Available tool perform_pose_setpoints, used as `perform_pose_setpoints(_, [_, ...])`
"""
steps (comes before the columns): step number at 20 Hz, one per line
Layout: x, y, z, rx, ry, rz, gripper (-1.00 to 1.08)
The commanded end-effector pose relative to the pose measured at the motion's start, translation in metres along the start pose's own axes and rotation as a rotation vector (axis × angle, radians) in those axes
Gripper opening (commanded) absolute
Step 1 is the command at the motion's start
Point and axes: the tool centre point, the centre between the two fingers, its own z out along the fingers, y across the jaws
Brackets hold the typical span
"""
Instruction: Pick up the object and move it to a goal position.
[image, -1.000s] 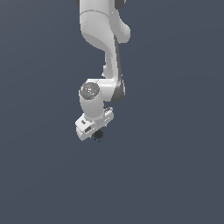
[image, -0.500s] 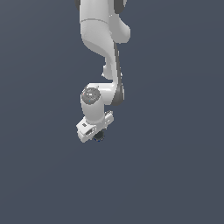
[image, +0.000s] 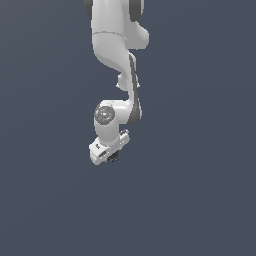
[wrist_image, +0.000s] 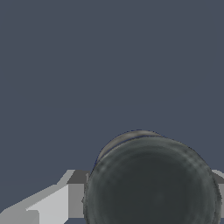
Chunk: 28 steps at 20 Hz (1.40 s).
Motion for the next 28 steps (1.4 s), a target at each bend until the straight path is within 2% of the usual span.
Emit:
perform_pose_setpoints(1, [0.0,0.0,0.001,0.0,0.0,-0.001,-1.0])
perform_pose_setpoints(16, [-0.003,-0.002,-0.011,-0.001,0.0,0.0,-1.0])
perform_pose_setpoints(22, [-0.011,-0.007,-0.037,-0.001,0.0,0.0,-1.0])
perform_pose_setpoints(28, [-0.023,-0.016,-0.08,-0.001,-0.001,-0.001,-1.0])
